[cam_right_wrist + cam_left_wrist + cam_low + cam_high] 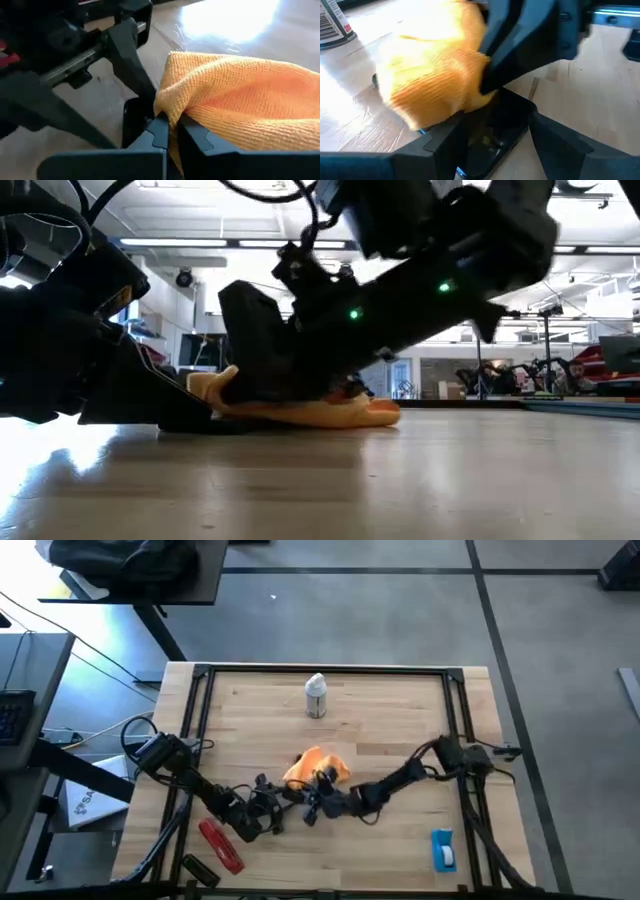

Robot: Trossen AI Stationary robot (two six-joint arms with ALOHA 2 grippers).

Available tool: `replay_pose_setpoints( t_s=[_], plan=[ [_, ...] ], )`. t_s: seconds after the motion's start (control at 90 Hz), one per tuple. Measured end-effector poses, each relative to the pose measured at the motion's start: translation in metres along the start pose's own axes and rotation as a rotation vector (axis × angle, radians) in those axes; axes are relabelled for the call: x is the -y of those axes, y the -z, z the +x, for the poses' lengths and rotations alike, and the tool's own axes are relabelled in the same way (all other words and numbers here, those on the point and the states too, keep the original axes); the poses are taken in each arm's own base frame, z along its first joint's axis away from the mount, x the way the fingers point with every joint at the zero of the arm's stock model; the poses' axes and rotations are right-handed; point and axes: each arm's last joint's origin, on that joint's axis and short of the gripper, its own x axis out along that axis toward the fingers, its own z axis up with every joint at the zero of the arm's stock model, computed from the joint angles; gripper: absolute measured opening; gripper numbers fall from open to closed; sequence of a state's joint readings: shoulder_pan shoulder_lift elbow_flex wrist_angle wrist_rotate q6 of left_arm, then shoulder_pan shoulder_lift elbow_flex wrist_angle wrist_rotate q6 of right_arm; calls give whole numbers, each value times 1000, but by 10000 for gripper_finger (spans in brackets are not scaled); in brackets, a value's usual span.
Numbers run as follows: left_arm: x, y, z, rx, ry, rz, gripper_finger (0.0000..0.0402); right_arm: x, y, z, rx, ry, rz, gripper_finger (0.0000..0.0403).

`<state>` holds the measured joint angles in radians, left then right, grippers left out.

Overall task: Apply microfiber cloth
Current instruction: Wipe the front and back of the cellphone with the yellow microfiber cloth

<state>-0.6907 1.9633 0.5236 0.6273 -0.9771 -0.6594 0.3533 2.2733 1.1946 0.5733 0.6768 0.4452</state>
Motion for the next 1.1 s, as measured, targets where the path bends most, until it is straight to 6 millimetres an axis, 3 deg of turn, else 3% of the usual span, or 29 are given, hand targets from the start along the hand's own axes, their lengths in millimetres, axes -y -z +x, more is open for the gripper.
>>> replay_pose_setpoints(
  t_s=[0.178, 0.433, 0.567, 0.656, 0.8, 0.978, 1.1],
  plan=[
    [0, 0, 0, 1, -5, 10, 204, 11, 10, 6, 3, 163, -6, 0],
    [-1, 0, 1, 7, -17, 19, 204, 56, 5, 26, -24, 455, -144, 0],
    [-1, 0, 0, 8, -20, 24, 204, 76, -3, 29, -57, 540, -127, 0],
    [-1, 0, 0, 9, -23, 26, 204, 76, -9, 30, -76, 497, -153, 0],
    [-1, 1, 0, 8, -23, 32, 204, 57, -14, 22, -68, 381, -233, 0],
    [-1, 0, 0, 10, -24, 31, 204, 38, -25, 22, -52, 53, -115, 0],
    [-1, 0, 0, 10, -24, 30, 204, 37, -29, 26, -84, -158, -105, 0]
  ],
)
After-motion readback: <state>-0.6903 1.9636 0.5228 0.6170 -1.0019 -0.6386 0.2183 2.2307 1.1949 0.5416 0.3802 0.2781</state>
